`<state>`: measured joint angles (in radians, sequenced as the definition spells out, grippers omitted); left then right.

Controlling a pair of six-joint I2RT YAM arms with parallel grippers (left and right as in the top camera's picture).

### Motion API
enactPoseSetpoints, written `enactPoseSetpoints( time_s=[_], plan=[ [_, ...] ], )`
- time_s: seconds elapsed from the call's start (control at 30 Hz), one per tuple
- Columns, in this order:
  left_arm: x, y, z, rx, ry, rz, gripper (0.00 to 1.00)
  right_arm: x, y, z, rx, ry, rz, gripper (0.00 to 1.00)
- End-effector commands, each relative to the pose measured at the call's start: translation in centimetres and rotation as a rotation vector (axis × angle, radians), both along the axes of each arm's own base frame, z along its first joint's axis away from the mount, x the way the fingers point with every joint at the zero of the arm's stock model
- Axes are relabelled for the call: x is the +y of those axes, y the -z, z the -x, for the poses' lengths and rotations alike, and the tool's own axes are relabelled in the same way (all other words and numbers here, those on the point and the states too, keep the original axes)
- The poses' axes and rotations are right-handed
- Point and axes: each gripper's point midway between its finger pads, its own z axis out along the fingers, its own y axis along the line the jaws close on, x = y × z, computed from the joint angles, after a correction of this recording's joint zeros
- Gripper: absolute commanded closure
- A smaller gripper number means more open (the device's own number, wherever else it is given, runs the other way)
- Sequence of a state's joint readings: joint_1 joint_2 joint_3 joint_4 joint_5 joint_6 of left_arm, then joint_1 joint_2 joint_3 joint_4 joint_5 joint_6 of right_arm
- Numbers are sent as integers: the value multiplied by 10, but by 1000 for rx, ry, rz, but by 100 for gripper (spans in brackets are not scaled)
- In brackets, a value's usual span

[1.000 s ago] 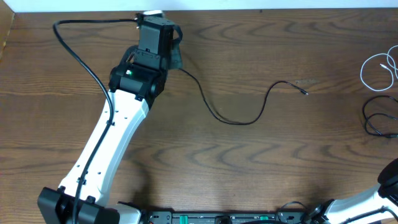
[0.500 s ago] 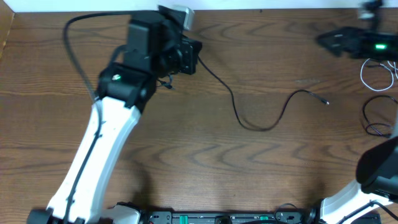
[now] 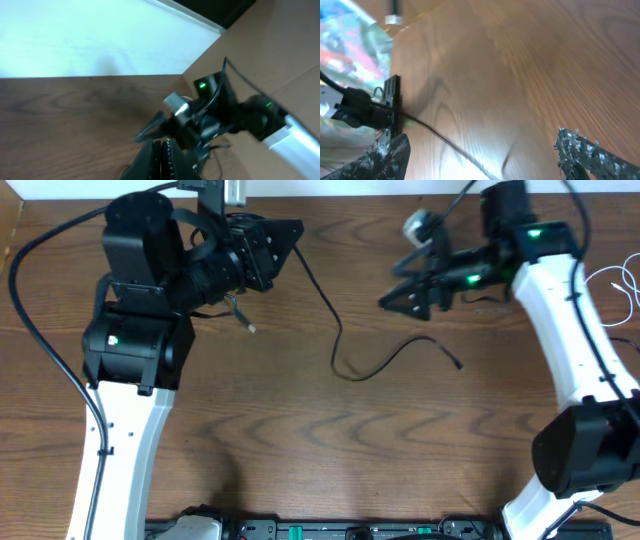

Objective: Untangle cables

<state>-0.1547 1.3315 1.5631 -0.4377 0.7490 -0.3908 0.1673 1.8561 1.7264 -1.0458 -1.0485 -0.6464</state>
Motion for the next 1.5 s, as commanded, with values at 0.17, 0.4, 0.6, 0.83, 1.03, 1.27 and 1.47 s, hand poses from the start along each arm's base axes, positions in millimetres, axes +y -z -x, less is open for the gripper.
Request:
enactPoseSetpoints(
  time_s=[0.17, 0.4, 0.6, 0.83, 1.03, 1.27, 1.47],
  plan=[
    [-2, -10, 5, 24, 28, 61, 92, 49, -17, 39, -38, -213, -188, 11],
    [-2, -11, 4, 20, 28, 61, 92, 76, -20, 67, -22, -312, -211, 12],
    [-2, -8, 2, 29, 25, 60, 92, 95, -20, 84, -34, -374, -212, 21],
    [-1, -5, -2, 33, 7, 53, 89, 100, -22, 55, 30, -244, -173, 99],
    [21, 20, -16, 91, -146, -36, 78, 62, -17, -21, 195, 183, -70, 99],
    [54, 64, -26, 234, -346, -156, 70, -50, -90, -107, 247, 649, -202, 99],
    [69, 89, -33, 291, -425, -238, 67, -185, -160, -147, 165, 1071, -343, 99]
  ],
)
